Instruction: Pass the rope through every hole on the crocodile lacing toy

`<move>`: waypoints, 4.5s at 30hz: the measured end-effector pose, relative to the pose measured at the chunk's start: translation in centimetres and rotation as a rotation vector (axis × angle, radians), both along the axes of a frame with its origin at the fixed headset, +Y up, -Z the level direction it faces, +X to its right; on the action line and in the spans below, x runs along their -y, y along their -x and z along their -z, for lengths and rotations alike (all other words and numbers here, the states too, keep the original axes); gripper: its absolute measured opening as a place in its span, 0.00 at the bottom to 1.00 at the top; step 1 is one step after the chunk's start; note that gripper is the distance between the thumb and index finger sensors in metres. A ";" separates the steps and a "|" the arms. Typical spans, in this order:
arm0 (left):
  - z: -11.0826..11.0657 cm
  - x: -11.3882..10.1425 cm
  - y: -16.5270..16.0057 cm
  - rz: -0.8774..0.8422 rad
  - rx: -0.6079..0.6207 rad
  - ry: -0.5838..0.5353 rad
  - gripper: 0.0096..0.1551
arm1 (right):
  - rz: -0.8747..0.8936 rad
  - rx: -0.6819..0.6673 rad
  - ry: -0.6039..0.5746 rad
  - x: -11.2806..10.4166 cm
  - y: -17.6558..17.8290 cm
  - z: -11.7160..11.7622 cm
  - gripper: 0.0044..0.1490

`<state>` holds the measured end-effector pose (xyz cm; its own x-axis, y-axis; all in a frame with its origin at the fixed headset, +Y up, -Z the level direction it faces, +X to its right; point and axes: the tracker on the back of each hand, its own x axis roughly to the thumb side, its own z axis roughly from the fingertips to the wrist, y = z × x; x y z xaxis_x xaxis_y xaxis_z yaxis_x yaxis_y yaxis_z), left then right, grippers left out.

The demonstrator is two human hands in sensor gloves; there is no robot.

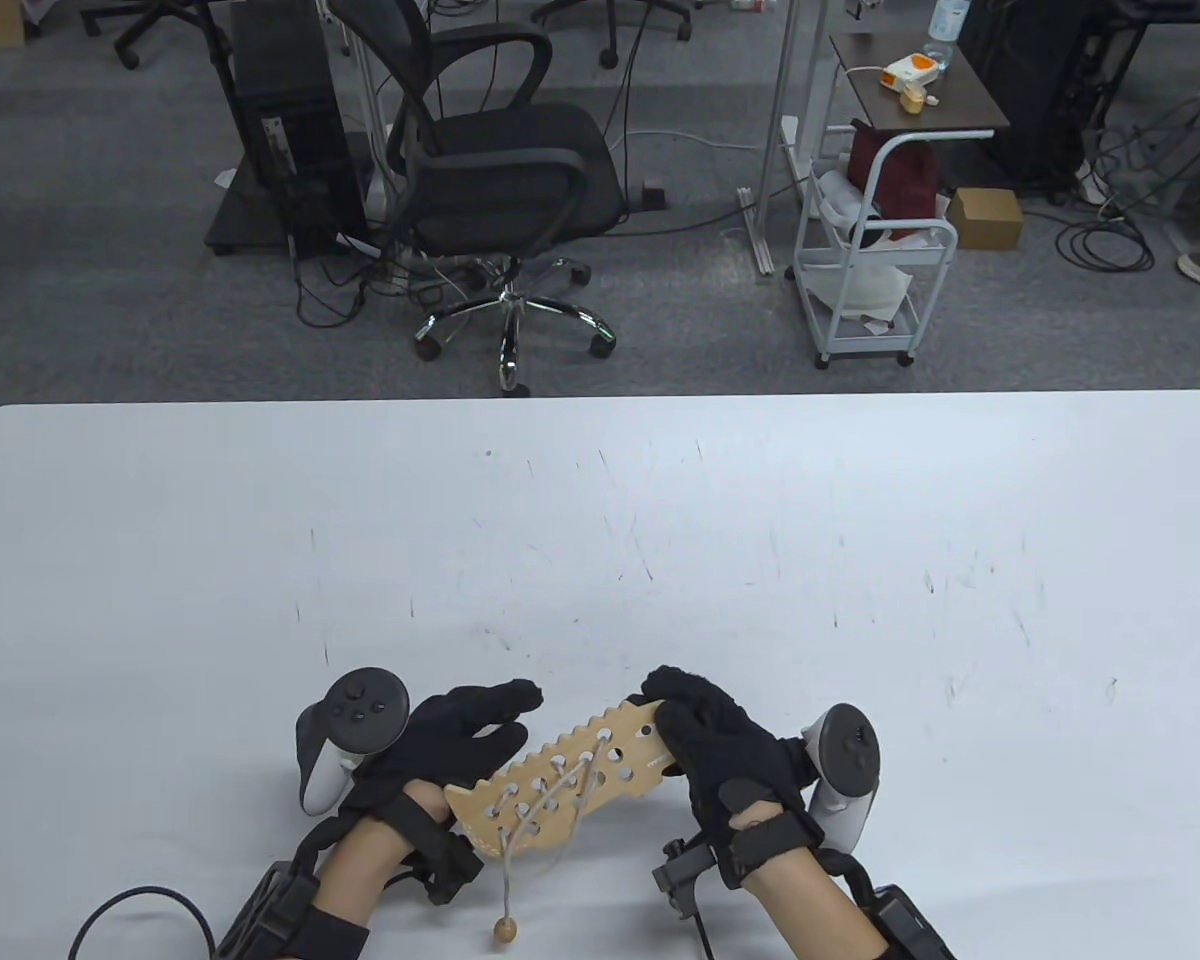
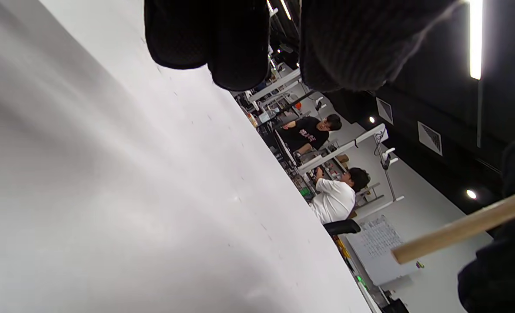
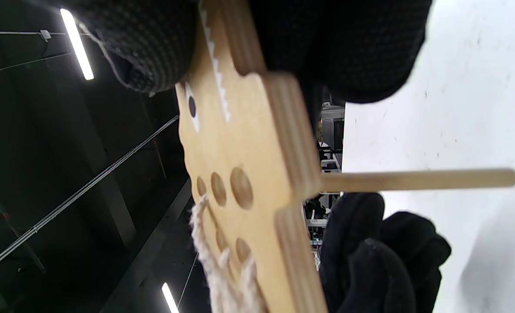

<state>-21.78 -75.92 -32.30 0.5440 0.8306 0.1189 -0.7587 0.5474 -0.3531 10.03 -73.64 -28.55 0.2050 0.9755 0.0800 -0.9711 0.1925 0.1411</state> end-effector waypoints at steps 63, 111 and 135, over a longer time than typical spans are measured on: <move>0.2 -0.2 1.2 -0.356 -0.032 0.066 0.25 | 0.099 0.065 0.085 0.7 -2.1 1.0 0.31; 0.8 -0.8 6.3 -0.575 -0.280 0.039 0.29 | 0.118 0.174 0.136 2.0 -4.5 2.2 0.31; 0.3 -1.3 3.0 -0.392 -0.121 0.024 0.24 | 0.089 0.023 0.099 1.4 -1.5 1.1 0.31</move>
<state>-24.77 -74.63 -32.57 0.1951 0.9794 0.0517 -0.9449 0.2018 -0.2577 11.58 -75.02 -29.60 0.2906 0.9568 -0.0096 -0.9523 0.2902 0.0948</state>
